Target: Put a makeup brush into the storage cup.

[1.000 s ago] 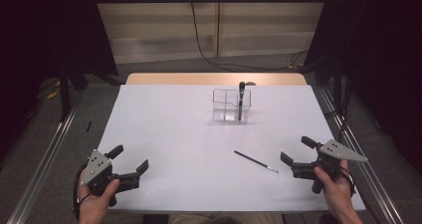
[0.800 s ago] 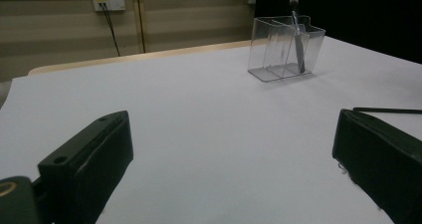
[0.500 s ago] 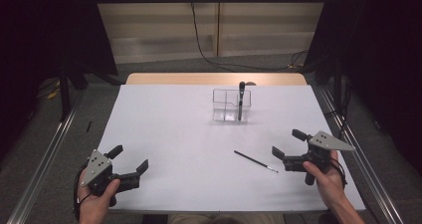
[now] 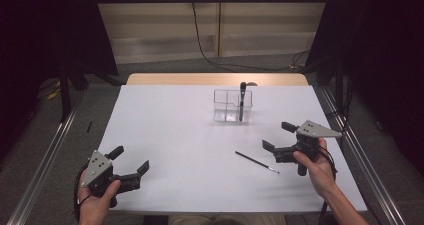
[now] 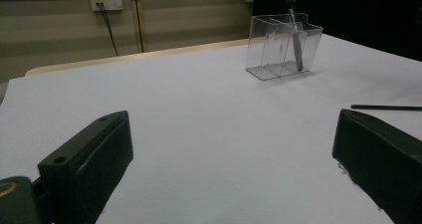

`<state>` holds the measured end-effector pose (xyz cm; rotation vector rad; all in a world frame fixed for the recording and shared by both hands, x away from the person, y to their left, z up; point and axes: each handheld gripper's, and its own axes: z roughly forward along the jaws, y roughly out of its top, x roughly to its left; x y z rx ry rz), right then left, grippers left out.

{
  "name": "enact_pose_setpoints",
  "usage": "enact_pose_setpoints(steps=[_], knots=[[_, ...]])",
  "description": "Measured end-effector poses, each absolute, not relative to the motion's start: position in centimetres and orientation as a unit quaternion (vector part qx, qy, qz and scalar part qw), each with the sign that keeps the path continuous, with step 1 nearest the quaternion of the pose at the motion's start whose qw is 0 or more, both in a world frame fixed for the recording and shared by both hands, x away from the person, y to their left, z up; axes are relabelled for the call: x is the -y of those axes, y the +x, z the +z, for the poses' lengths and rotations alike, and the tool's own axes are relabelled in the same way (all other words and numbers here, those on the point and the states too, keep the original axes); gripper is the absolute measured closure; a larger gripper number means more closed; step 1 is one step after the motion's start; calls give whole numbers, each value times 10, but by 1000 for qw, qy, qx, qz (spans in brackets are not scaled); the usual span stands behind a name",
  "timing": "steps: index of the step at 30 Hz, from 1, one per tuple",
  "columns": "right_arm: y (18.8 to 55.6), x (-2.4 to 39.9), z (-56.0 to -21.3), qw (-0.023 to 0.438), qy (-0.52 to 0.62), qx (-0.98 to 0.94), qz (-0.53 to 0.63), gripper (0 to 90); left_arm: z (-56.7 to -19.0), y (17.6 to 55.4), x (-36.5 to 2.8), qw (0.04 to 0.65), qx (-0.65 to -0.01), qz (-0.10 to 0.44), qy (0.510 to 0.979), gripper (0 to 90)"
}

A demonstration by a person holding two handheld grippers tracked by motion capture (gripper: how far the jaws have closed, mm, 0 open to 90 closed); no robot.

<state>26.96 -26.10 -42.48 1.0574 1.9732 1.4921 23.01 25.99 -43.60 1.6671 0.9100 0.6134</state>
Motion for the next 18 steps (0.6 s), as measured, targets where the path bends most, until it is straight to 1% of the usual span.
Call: enact_pose_setpoints(steps=[3,6,10,18], knots=[[276,258,-423,224,381,-717,540,1,-436,231,-260,542,-383,258,702,26],[280,255,-422,213,383,-724,533,1,-436,230,-261,541,-382,257,704,26],[285,250,-422,214,372,-735,525,2,-435,230,-261,541,-381,258,704,26],[292,247,-418,193,364,-759,504,4,-436,230,-260,541,-380,259,704,26]])
